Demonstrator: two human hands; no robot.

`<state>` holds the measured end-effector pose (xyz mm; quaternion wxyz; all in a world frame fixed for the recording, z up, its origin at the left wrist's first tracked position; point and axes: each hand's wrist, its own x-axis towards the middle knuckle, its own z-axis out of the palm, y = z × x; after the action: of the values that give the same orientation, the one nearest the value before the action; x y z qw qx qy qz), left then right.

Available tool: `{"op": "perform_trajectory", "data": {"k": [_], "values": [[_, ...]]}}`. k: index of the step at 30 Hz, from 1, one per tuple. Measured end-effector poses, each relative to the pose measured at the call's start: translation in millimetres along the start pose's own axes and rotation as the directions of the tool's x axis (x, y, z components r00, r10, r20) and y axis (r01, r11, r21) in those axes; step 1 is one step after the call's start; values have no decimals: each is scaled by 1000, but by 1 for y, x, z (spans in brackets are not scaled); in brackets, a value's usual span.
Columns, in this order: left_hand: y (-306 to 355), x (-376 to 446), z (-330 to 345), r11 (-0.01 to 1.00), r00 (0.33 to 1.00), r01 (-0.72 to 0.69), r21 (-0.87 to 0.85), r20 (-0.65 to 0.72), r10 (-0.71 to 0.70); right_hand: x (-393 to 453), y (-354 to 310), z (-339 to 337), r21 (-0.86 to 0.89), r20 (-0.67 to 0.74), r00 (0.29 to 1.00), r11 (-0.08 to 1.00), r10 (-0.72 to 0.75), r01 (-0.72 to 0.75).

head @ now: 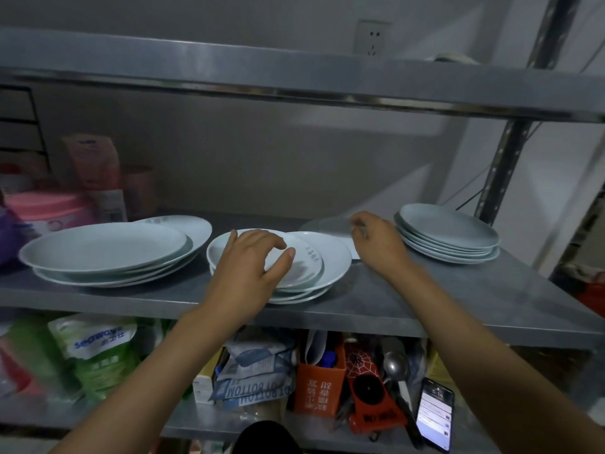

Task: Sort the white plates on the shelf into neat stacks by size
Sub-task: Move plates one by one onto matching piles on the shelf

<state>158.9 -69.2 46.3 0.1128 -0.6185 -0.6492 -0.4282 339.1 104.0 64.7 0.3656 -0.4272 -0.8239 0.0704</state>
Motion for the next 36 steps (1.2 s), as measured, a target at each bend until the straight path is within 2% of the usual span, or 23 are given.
{"op": "perform_trajectory", "data": {"k": [11,13,17,22,25,28,32,36], "values": [[16,43,40,998,989,-27,59,144,19,16,25,20,-93,34,998,995,-45,48],[14,46,46,996,985,-26,81,174,12,19,29,20,-94,98,995,995,-16,25],[11,52,52,992,975,-28,126,221,-1,26,41,36,-137,313,950,990,15,29],[10,59,53,991,964,-29,131,265,-7,55,96,76,-278,410,906,960,101,19],[9,57,52,992,965,-45,120,262,12,47,76,55,-325,440,898,935,14,144],[8,56,49,994,970,-52,99,241,26,50,77,46,-360,517,854,891,-55,275],[4,55,49,995,968,-47,92,250,23,48,64,47,-506,566,818,740,-102,443],[4,53,49,996,976,-47,72,215,31,37,54,53,-579,560,820,650,-121,491]]}}
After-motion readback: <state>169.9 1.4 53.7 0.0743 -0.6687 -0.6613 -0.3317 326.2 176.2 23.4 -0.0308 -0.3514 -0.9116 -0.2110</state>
